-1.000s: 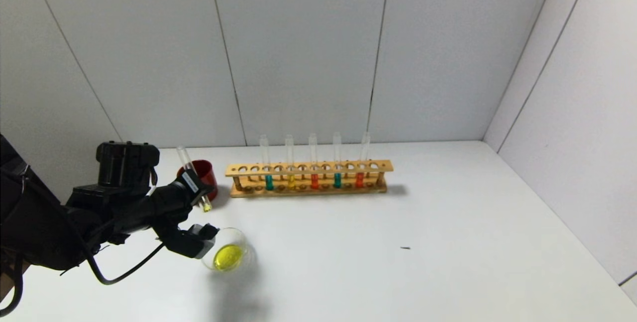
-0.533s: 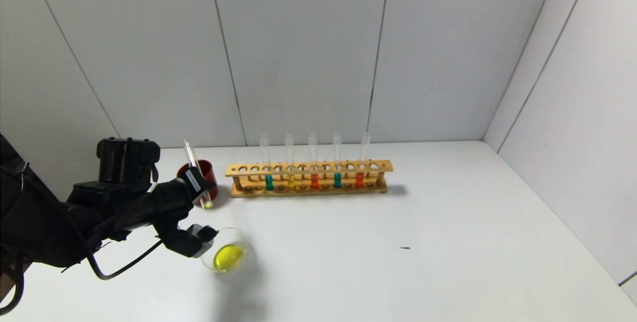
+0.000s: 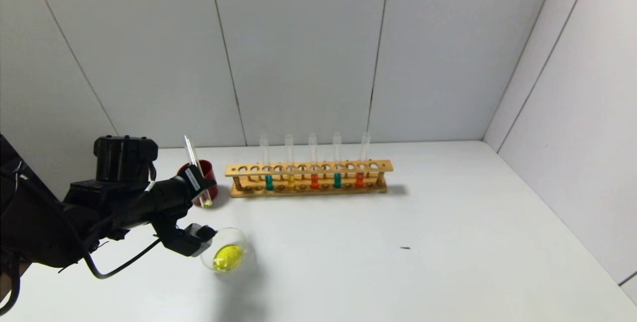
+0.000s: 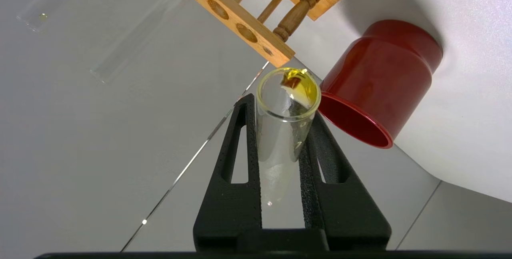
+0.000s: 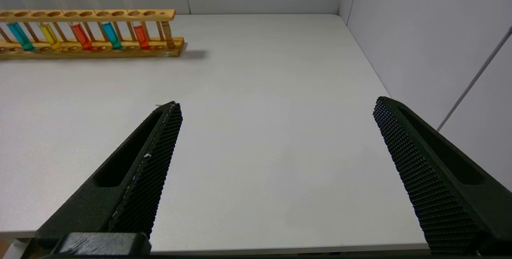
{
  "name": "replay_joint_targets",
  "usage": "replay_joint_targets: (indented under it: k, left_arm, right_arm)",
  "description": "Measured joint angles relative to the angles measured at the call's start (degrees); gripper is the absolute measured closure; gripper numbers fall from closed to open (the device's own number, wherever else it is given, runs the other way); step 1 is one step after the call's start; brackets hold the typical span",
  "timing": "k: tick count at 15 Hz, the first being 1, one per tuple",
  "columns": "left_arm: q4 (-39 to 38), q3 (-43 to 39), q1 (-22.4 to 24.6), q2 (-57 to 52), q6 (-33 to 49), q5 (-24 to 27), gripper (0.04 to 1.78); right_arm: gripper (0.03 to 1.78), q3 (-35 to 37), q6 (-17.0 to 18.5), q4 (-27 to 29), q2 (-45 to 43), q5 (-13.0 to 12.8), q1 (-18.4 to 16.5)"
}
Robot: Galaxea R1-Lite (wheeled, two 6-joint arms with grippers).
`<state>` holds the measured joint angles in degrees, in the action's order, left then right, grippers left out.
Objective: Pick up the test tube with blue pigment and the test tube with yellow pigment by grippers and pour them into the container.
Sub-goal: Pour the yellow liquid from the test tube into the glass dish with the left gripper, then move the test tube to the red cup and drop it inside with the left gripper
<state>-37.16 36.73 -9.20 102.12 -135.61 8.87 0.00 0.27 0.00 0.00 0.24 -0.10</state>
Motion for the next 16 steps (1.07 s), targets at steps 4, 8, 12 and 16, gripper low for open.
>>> replay_joint_targets:
  k: [4, 8, 12, 16]
  left_arm:
    - [-0.1, -0.1, -0.6, -0.1, 0.3, -0.1, 1.50]
    - [-2.1, 0.3, -0.9, -0.3, 13.1, -0.4, 1.50]
    - [-12.8, 2.7, -4.2, -1.2, 44.8, -6.8, 1.50]
    - [-8.9, 20.5, -10.0, -2.5, 81.0, -25.4, 1.50]
  right_arm:
    - [0.06, 0.0, 0.0, 0.0, 0.0, 0.0, 0.0]
    - [0.06, 0.0, 0.0, 0.0, 0.0, 0.0, 0.0]
    - [0.06, 0.0, 0.0, 0.0, 0.0, 0.0, 0.0]
    - [0.06, 0.0, 0.0, 0.0, 0.0, 0.0, 0.0]
